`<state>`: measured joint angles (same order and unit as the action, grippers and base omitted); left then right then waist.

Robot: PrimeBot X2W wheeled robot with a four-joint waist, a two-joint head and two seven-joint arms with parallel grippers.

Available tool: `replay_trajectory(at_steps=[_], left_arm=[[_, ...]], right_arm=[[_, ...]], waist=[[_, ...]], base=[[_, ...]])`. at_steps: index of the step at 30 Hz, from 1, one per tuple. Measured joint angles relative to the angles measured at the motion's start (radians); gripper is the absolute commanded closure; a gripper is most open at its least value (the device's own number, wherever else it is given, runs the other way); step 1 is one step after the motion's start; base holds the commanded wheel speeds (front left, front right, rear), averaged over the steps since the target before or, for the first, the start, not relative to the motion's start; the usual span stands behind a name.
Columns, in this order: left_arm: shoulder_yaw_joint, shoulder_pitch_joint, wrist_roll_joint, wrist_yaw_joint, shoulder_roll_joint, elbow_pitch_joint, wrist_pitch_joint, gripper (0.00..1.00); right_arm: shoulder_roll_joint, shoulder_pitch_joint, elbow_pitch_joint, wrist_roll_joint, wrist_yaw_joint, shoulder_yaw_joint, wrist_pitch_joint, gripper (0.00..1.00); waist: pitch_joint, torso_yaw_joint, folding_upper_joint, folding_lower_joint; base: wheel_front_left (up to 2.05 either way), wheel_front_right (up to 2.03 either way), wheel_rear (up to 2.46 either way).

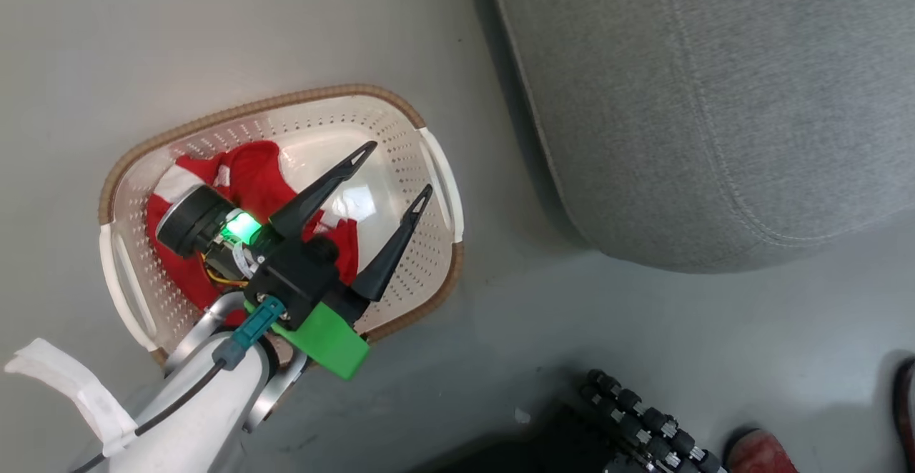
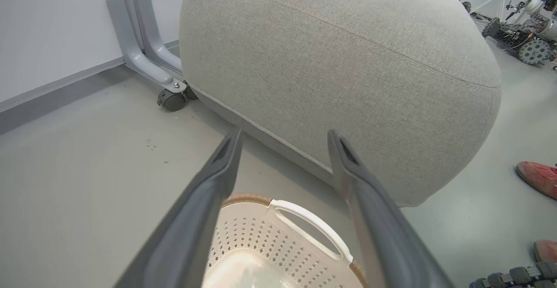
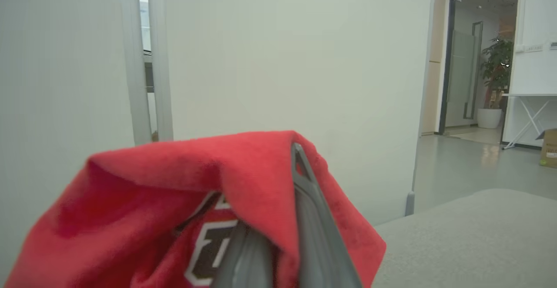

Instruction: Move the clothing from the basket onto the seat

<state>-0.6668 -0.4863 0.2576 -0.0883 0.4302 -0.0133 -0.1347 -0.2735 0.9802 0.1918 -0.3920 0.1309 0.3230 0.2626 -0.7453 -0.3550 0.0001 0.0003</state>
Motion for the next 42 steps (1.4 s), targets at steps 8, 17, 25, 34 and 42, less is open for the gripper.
replay_trajectory(at_steps=[8, 17, 25, 34, 42], left_arm=[[-0.011, -0.007, 0.031, -0.003, -0.018, 0.013, -0.014, 0.00], [-0.036, -0.007, 0.058, -0.012, -0.039, 0.053, -0.027, 0.00], [-0.070, 0.002, 0.073, -0.017, -0.080, 0.117, -0.069, 0.00], [-0.020, 0.065, 0.125, 0.034, -0.198, 0.227, -0.123, 0.00], [0.217, 0.248, 0.156, 0.065, -0.323, 0.205, -0.129, 0.00]], right_arm=[[-0.028, -0.137, 0.160, 0.047, 0.000, 0.171, 0.000, 1.00], [0.015, -0.260, 0.367, 0.133, 0.000, 0.268, 0.000, 0.33], [0.109, -0.353, 0.300, 0.185, 0.000, 0.325, 0.000, 0.00], [0.196, -0.616, 0.123, 0.248, 0.000, 0.209, 0.000, 0.00], [0.219, -0.781, 0.102, 0.246, 0.000, -0.021, 0.000, 0.00]], waist=[[-0.075, 0.073, 0.0000, -0.0001], [-0.076, 0.104, 0.0000, -0.0001], [-0.001, 0.111, 0.0000, -0.0003], [0.149, 0.158, 0.0000, -0.0003], [0.325, 0.235, 0.0000, -0.0004]], base=[[0.00, 0.00, 0.00], [0.00, 0.00, 0.00], [0.00, 0.00, 0.00], [0.00, 0.00, 0.00], [0.00, 0.00, 0.00]])
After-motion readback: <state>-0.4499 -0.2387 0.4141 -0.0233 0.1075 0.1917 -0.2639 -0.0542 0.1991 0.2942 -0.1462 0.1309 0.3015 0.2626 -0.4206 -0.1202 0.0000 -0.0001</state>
